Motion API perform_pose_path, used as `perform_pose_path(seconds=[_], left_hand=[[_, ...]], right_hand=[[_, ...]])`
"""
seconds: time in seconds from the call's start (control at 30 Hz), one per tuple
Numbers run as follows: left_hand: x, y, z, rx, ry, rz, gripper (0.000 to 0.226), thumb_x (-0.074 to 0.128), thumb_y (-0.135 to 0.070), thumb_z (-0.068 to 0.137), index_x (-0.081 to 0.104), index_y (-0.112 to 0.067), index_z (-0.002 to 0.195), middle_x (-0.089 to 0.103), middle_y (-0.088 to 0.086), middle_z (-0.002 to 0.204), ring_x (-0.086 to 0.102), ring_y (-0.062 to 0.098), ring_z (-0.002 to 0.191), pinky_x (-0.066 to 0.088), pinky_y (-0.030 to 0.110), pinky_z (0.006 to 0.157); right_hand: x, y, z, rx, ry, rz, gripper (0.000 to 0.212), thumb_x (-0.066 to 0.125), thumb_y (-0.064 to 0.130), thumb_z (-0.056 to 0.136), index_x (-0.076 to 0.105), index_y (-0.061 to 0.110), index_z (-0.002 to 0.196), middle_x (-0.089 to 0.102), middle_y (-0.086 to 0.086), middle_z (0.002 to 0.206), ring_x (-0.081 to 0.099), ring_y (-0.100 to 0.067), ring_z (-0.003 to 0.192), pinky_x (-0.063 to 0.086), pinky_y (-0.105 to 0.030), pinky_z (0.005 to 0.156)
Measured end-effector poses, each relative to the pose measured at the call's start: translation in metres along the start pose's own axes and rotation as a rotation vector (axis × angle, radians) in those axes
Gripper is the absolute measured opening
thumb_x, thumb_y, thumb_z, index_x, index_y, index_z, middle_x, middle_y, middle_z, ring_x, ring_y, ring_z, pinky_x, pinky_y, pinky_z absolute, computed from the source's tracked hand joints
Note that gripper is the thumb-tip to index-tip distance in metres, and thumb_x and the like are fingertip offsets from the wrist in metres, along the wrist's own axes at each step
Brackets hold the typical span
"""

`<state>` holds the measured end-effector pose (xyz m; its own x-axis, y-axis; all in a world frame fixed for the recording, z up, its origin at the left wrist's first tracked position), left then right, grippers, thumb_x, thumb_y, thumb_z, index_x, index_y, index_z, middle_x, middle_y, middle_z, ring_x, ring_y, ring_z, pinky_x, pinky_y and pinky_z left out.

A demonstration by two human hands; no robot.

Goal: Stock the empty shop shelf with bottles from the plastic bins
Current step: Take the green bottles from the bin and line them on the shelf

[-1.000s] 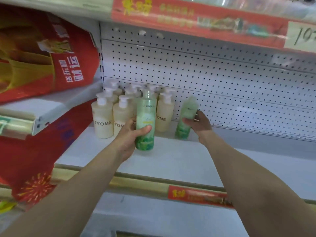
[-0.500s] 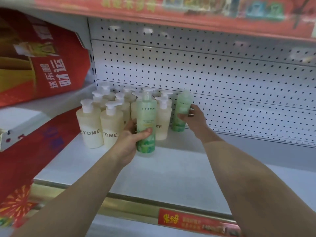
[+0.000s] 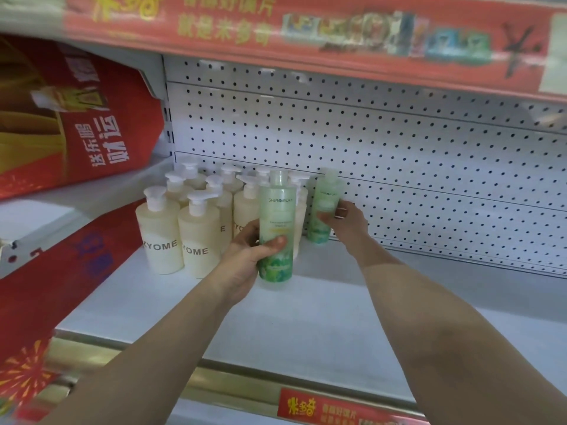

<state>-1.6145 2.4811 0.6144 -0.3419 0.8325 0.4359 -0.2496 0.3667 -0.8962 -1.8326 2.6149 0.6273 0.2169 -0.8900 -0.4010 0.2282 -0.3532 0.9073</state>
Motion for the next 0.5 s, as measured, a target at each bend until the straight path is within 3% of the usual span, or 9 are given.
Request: perform_pose_path(seconds=[0.1, 0.2, 0.3, 0.37, 0.43, 0.5], left_hand=[[0.013, 0.002, -0.001, -0.014, 0.018, -0.018, 0.054, 0.078, -0.009, 0.070, 0.063, -0.008, 0.121, 0.069, 0.016, 0.122, 0.069, 0.024, 0.107, 0.056, 0.032, 0.083], [0.026, 0.002, -0.002, -0.023, 0.040, -0.019, 0.055, 0.079, -0.012, 0.069, 0.065, -0.008, 0.122, 0.071, 0.013, 0.119, 0.070, 0.024, 0.106, 0.056, 0.035, 0.084], [0.044, 0.004, -0.002, -0.032, 0.062, -0.007, 0.057, 0.085, -0.017, 0.067, 0.066, -0.008, 0.121, 0.073, 0.010, 0.115, 0.071, 0.025, 0.104, 0.057, 0.035, 0.081], [0.059, 0.006, -0.001, -0.026, 0.044, 0.009, 0.057, 0.087, -0.020, 0.066, 0.066, -0.008, 0.118, 0.075, 0.008, 0.110, 0.072, 0.023, 0.101, 0.058, 0.033, 0.076], [0.074, 0.010, -0.001, -0.023, 0.036, 0.042, 0.056, 0.084, -0.024, 0.068, 0.064, -0.008, 0.118, 0.075, 0.006, 0.109, 0.072, 0.021, 0.101, 0.058, 0.033, 0.075], [0.088, 0.016, -0.001, -0.031, 0.049, 0.064, 0.056, 0.085, -0.027, 0.068, 0.063, -0.012, 0.117, 0.076, 0.002, 0.107, 0.073, 0.018, 0.100, 0.057, 0.031, 0.075]], right_hand=[[-0.005, 0.008, -0.007, 0.020, 0.014, -0.036, 0.067, 0.082, 0.036, 0.081, 0.055, 0.016, 0.138, 0.065, 0.001, 0.130, 0.061, -0.020, 0.120, 0.048, -0.033, 0.100], [-0.023, 0.028, -0.024, 0.023, -0.049, 0.004, 0.065, 0.078, 0.047, 0.082, 0.058, 0.014, 0.134, 0.063, 0.001, 0.129, 0.060, -0.020, 0.120, 0.047, -0.030, 0.097], [-0.040, 0.049, -0.057, -0.020, 0.238, 0.338, 0.053, 0.069, 0.054, 0.088, 0.067, 0.016, 0.124, 0.072, 0.000, 0.120, 0.066, -0.021, 0.117, 0.055, -0.034, 0.092], [-0.049, 0.057, -0.083, -0.080, 0.464, 0.343, 0.054, 0.064, 0.059, 0.089, 0.068, 0.019, 0.125, 0.072, -0.003, 0.122, 0.066, -0.020, 0.117, 0.055, -0.035, 0.094], [-0.057, 0.062, -0.102, -0.113, 0.541, 0.291, 0.049, 0.068, 0.051, 0.089, 0.068, 0.018, 0.125, 0.071, -0.005, 0.123, 0.066, -0.021, 0.117, 0.054, -0.039, 0.099], [-0.068, 0.065, -0.110, -0.126, 0.506, 0.268, 0.041, 0.072, 0.037, 0.090, 0.067, 0.016, 0.125, 0.073, -0.004, 0.120, 0.067, -0.020, 0.114, 0.053, -0.039, 0.098]])
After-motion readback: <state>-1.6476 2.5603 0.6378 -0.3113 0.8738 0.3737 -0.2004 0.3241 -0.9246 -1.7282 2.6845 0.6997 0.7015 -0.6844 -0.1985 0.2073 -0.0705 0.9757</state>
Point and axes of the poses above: each hand's wrist, its own z-axis towards the middle knuckle, its own x-axis out of the palm, y = z × x, the point moved 4 cm from there along z, towards the middle knuckle
